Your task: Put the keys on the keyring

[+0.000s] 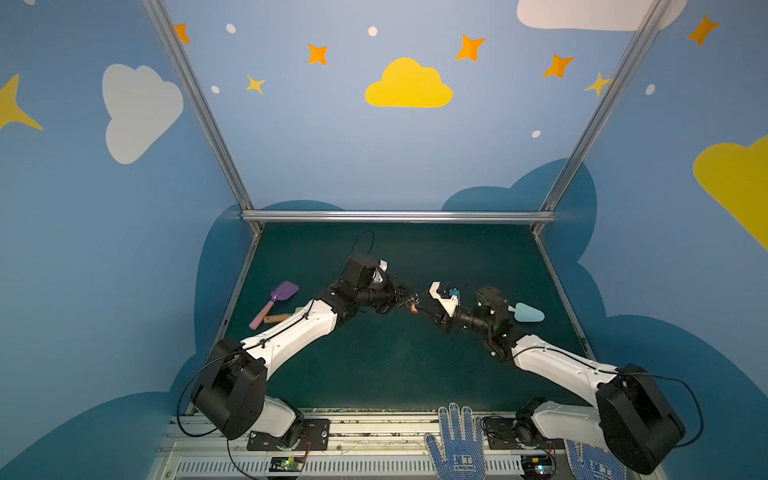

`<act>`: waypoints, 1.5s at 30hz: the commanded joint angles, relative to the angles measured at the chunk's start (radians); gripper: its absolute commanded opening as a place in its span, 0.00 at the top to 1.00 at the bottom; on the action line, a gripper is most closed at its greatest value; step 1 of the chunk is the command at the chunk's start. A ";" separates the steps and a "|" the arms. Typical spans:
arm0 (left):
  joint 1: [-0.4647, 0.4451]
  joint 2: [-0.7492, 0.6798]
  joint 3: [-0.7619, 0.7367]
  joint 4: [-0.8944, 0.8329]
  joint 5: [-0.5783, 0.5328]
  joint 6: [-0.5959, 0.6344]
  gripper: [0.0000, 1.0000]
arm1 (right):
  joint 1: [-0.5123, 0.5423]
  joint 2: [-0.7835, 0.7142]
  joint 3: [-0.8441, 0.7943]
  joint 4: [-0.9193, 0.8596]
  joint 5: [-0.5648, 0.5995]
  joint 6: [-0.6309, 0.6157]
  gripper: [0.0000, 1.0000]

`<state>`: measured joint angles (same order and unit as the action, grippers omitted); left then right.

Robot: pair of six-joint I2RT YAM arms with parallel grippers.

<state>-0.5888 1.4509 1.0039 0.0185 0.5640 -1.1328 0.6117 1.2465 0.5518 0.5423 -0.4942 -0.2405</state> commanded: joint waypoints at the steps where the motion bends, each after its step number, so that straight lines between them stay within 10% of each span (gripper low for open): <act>1: 0.004 -0.016 0.017 0.030 0.014 0.021 0.96 | 0.006 0.008 0.038 -0.018 -0.009 -0.016 0.67; 18: 0.004 -0.023 0.013 0.034 0.001 0.017 0.96 | 0.014 -0.022 0.031 -0.033 0.047 0.019 1.00; 45: 0.007 -0.048 -0.019 0.031 -0.034 0.006 0.96 | -0.021 -0.109 -0.100 0.189 0.082 0.309 1.00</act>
<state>-0.5846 1.4246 1.0000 0.0322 0.5407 -1.1374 0.5980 1.1606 0.4667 0.6609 -0.4187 0.0124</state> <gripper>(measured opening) 0.047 0.047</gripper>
